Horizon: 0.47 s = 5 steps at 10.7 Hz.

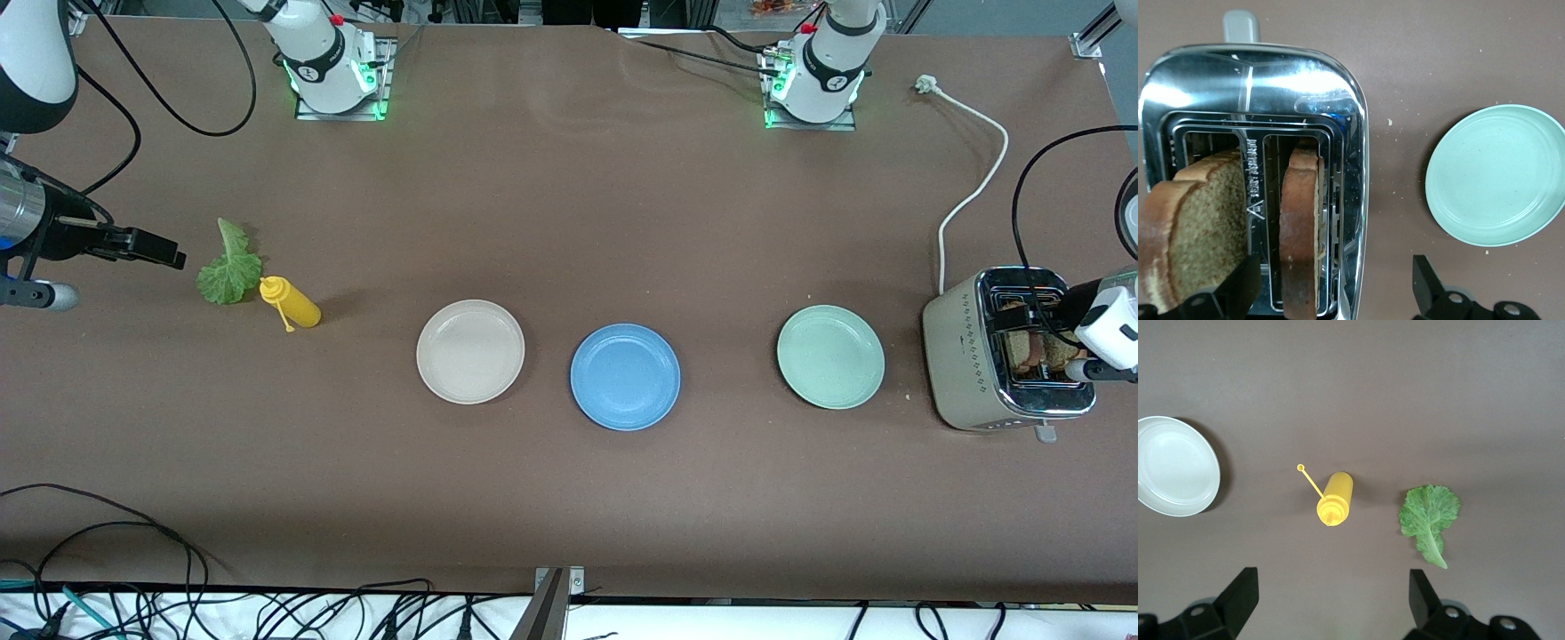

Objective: Make sandwich in blue plate with both arms
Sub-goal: 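Lower the left gripper, grasp a bread slice and lift it out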

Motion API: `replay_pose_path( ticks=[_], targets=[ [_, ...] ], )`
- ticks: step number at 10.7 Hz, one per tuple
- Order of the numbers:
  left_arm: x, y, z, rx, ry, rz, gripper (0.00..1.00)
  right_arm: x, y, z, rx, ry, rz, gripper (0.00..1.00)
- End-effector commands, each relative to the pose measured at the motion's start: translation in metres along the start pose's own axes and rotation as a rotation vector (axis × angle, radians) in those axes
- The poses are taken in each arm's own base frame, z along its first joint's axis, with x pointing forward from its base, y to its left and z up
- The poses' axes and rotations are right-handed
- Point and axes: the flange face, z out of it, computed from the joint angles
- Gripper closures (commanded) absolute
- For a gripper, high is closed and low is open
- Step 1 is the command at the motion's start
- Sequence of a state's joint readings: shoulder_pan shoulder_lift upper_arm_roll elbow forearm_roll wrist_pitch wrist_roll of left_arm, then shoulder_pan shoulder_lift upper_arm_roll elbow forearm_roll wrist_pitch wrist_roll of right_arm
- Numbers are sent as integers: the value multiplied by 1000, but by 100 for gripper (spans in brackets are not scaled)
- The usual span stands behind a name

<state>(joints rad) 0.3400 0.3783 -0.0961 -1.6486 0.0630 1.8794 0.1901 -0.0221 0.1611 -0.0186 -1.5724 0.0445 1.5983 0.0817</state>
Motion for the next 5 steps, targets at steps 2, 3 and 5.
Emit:
replay_pose_path(
  ticks=[2,3,5],
  targets=[
    [5,-6,1,-13,5,70,31,-3,-1,-4,17,-1,3,0],
    [4,-10,2,-15,4,66,47,-3,-1,-4,17,-1,3,0],
    [4,-9,4,-17,-1,67,100,-3,-1,-4,17,-3,2,0]
  ],
)
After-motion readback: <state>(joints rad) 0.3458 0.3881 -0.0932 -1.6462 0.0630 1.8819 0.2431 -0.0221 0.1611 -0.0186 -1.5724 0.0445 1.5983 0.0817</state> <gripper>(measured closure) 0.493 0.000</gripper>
